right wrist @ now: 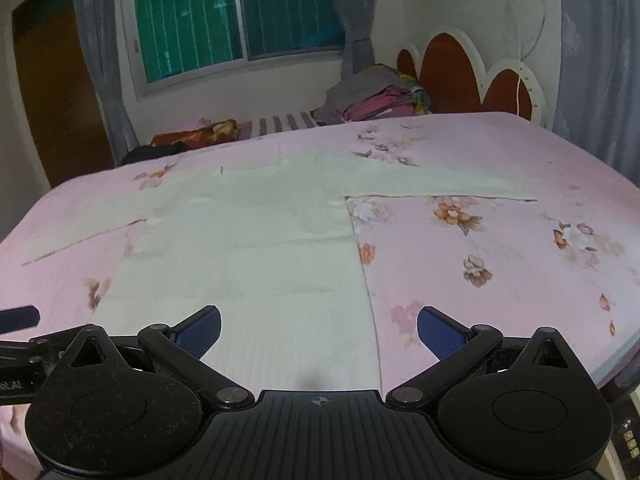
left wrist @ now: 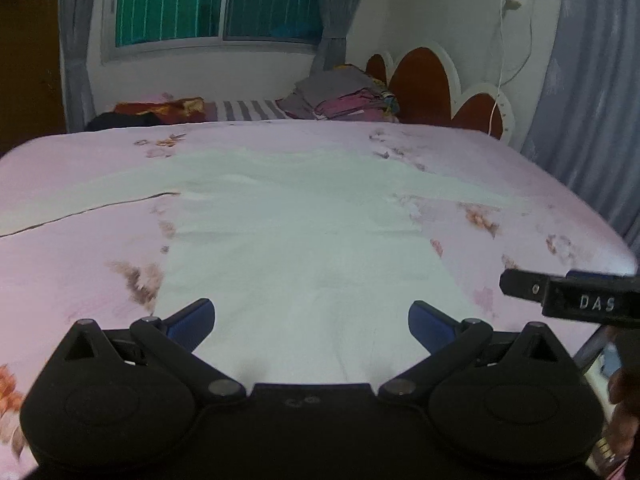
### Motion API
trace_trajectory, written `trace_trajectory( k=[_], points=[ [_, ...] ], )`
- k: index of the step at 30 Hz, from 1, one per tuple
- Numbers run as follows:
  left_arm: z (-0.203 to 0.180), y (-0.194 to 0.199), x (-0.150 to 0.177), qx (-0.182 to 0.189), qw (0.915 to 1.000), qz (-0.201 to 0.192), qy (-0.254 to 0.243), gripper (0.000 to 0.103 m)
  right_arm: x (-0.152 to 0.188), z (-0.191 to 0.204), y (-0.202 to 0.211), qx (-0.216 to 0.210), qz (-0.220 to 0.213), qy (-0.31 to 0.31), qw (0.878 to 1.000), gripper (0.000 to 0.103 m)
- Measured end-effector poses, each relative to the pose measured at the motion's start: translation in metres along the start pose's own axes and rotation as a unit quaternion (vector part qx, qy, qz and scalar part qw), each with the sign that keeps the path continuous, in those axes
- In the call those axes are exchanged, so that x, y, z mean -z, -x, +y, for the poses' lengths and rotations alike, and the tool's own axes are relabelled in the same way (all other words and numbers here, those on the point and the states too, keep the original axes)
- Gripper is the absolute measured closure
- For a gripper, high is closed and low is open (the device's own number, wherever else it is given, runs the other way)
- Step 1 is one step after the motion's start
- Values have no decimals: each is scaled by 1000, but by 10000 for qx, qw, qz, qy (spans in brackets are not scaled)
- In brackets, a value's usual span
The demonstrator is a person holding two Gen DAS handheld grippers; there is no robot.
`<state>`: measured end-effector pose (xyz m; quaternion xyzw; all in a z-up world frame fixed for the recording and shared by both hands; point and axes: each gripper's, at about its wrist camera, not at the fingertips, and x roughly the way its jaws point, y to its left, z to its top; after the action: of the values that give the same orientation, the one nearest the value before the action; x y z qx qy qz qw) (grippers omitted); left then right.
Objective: Fold small clothes
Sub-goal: 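Move the right gripper to the sweater's side edge and grasp it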
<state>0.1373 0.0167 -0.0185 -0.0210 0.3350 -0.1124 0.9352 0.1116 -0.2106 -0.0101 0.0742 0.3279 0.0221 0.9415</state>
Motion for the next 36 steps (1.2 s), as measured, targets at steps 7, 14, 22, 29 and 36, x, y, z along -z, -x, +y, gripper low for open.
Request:
trace_trajectory(
  k=[7,14,22,29,36],
  points=[
    [13,-32,-35,-2,9998,-58,-186,0,-35,-1,-31,188,-123,-181,9996,0],
    [6,-65,-52,125,9996,75,-233,0,-56,-20,-45,293,-334,-422,9981,0],
    [-25,-111,-68,-3,9993,206,-320,0,-77,-74,-73,626,-451,-628,9950,0],
    [-57,-161,-97,-306,9988,265,-273,0,-113,-164,-128,896,-644,-1112,9876,1],
    [-101,-221,-123,-288,9981,456,-302,0,-139,-277,-186,1052,-465,-2027,9725,52]
  ],
)
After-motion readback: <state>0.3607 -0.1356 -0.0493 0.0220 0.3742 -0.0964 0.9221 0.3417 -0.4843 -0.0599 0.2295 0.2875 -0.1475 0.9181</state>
